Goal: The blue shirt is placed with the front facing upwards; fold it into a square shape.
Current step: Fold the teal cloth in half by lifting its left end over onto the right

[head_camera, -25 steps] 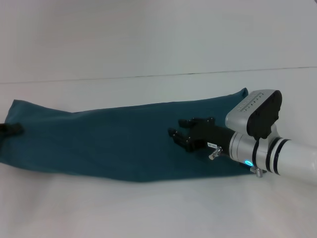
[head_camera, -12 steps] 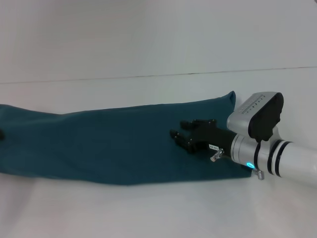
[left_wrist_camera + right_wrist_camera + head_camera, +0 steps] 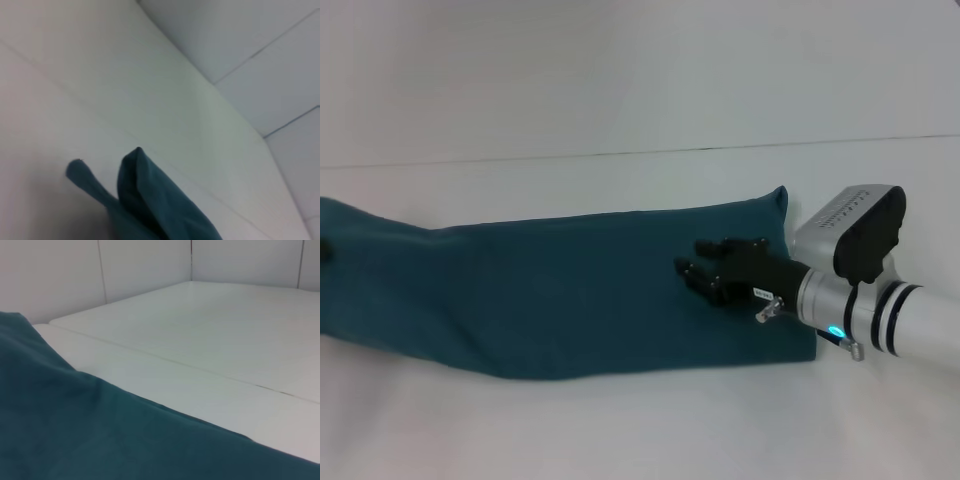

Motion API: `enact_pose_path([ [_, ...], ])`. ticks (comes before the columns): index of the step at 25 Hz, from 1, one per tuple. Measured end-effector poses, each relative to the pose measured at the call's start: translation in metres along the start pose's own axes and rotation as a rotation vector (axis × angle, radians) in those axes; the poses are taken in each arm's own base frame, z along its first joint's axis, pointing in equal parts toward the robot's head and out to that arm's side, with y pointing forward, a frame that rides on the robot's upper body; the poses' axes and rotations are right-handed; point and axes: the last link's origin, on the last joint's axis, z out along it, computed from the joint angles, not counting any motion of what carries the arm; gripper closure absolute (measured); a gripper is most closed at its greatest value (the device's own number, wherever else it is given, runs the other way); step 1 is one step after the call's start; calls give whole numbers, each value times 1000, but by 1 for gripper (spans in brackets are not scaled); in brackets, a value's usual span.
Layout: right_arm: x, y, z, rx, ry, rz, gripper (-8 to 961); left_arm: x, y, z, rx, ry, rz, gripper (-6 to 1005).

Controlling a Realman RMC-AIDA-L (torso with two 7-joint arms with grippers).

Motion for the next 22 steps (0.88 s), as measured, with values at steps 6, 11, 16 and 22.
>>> enact_pose_path([
  [6,3,-10,-9,38,-28,26,537,3,20,14,-84,-15,10,920],
  [11,6,-15,-18,51,-56,39,538,2,37,29,-139,-30,16,920],
  [16,10,-18,-23,62,-53,43,538,1,58,44,-209,-63,35,920],
  [22,15,-23,-30,82,-49,46,537,-1,79,60,-270,-93,51,919],
])
